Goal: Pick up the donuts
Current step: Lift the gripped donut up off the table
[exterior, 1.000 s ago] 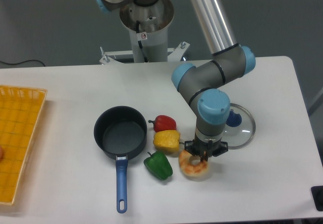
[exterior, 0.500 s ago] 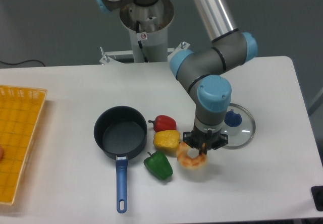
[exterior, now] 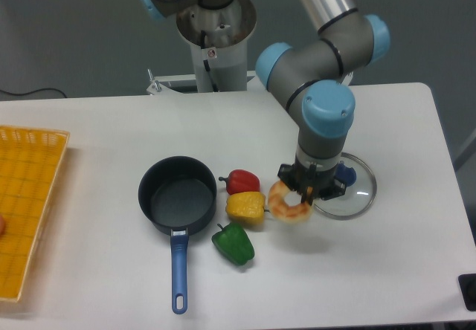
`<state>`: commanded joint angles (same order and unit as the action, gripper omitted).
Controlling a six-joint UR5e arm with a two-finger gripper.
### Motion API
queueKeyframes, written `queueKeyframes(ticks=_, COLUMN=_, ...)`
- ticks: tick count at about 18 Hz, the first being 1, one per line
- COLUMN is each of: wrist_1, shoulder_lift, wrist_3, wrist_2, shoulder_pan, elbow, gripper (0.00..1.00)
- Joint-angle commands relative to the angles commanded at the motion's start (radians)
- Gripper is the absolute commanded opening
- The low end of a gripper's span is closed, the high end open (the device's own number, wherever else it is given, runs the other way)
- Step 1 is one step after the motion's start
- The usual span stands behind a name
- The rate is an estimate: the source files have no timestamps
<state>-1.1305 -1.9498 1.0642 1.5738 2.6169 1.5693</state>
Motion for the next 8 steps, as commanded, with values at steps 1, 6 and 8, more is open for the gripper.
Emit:
queueKeyframes(ticks=1, wrist_1=-0.015, shoulder_lift=0.006, wrist_3=0.044, wrist_2=0.012, shoulder_pan=0.008, elbow=0.000, gripper=0.20)
queueKeyframes(ticks=6, wrist_1=-0.032, shoulder_lift=0.015, wrist_3=0.160, wrist_2=0.041, shoulder_pan=0.023, elbow=-0.005, gripper=0.20)
queueKeyframes(ticks=8, wrist_1=-0.032, shoulder_lift=0.018, wrist_3=0.161, wrist_2=0.043, shoulder_pan=0.026, elbow=-0.005, gripper=0.20)
